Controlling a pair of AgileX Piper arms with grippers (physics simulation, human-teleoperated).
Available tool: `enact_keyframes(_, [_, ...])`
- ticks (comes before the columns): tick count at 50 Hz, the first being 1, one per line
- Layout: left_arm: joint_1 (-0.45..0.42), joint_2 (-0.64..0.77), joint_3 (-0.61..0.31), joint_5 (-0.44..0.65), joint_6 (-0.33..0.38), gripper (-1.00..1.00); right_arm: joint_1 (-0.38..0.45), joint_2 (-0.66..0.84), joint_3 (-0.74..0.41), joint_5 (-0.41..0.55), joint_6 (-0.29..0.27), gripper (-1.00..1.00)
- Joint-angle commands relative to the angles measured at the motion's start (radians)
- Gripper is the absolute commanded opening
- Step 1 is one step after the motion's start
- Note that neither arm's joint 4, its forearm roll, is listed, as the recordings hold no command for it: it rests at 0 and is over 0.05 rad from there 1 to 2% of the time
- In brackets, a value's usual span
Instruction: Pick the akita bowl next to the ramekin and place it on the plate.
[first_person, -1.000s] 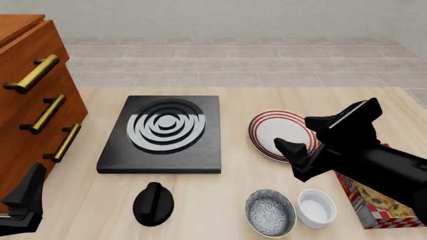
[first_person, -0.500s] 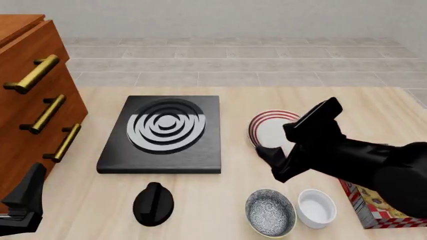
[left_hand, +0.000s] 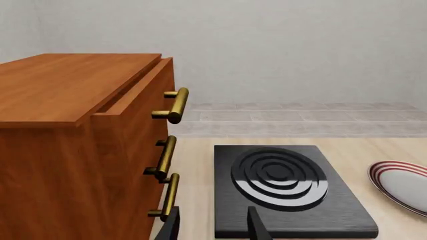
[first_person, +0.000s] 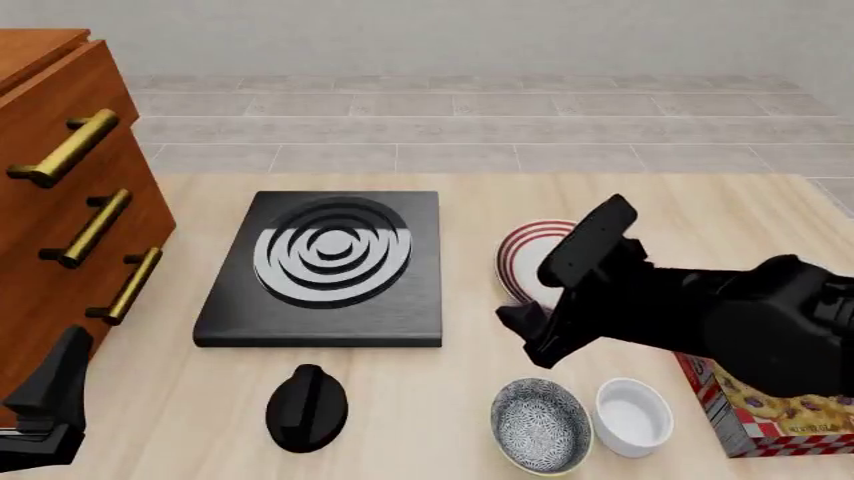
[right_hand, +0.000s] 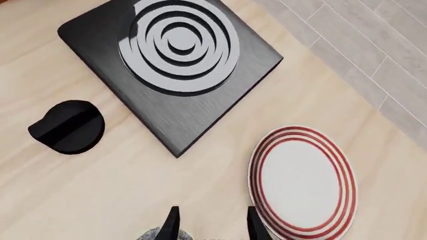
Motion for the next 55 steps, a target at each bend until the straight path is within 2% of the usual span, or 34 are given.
enact_keyframes(1, [0.000,0.000,0.000,0.000,0.000,1.00,-0.001,0.042,-0.047,0.065,-0.041,1.00])
enact_keyframes(5, [0.000,0.000,0.000,0.000,0.000,1.00,-0.005,0.051,-0.066,0.093,-0.066,1.00])
enact_keyframes(7, [0.000,0.000,0.000,0.000,0.000,1.00,-0.002,0.044,-0.085,0.111,-0.055,1.00])
enact_keyframes(9, [0.000,0.000,0.000,0.000,0.000,1.00,-0.009,0.049,-0.090,0.117,-0.072,1.00])
enact_keyframes(14, [0.000,0.000,0.000,0.000,0.000,1.00,-0.001,0.054,-0.090,0.136,-0.074,1.00])
enact_keyframes(25, [0.000,0.000,0.000,0.000,0.000,1.00,0.074,0.033,-0.076,0.197,-0.073,1.00])
enact_keyframes(47, [0.000,0.000,0.000,0.000,0.000,1.00,0.063,0.111,-0.120,0.265,-0.139,1.00])
enact_keyframes(49, [0.000,0.000,0.000,0.000,0.000,1.00,0.078,0.107,-0.117,0.276,-0.129,1.00])
enact_keyframes(55, [0.000,0.000,0.000,0.000,0.000,1.00,0.051,0.132,-0.139,0.287,-0.161,1.00])
